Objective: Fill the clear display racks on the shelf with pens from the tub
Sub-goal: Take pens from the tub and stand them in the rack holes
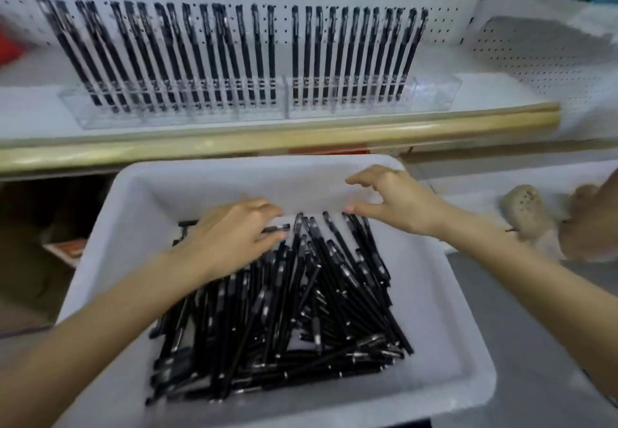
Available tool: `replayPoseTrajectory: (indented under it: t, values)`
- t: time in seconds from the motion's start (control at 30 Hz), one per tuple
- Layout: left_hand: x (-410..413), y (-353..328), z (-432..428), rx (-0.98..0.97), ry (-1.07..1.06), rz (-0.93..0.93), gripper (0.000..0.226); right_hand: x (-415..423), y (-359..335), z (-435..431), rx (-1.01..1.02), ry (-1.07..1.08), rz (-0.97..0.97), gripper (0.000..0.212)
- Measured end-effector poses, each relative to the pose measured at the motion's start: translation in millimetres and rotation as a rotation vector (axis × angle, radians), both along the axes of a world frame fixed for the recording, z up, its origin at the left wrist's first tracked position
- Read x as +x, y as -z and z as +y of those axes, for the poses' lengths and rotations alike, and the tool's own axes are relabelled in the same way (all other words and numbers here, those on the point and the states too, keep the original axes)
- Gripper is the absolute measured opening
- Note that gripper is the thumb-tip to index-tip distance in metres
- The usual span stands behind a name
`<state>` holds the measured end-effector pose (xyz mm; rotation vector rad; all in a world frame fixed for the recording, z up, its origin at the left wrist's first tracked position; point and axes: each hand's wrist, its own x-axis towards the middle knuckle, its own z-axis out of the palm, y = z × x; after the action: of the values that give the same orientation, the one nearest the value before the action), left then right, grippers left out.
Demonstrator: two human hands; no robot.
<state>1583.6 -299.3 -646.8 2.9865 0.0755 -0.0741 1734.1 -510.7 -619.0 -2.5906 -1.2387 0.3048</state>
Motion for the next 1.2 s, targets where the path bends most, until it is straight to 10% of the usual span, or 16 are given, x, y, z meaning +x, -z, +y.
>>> replayPoseTrajectory:
  t: [0.67, 1.2]
  values:
    - [-21.2, 59.6, -23.7, -0.318, -0.461, 0.265, 0.038, -36.9, 80.8, 31.4, -0.050, 0.231, 0.502, 0.064]
    - [-14.4, 63.1, -29.6, -0.386, -0.580, 0.209, 0.026, -29.9, 107.2, 42.7, 0.236, 0.428, 0.712, 0.023]
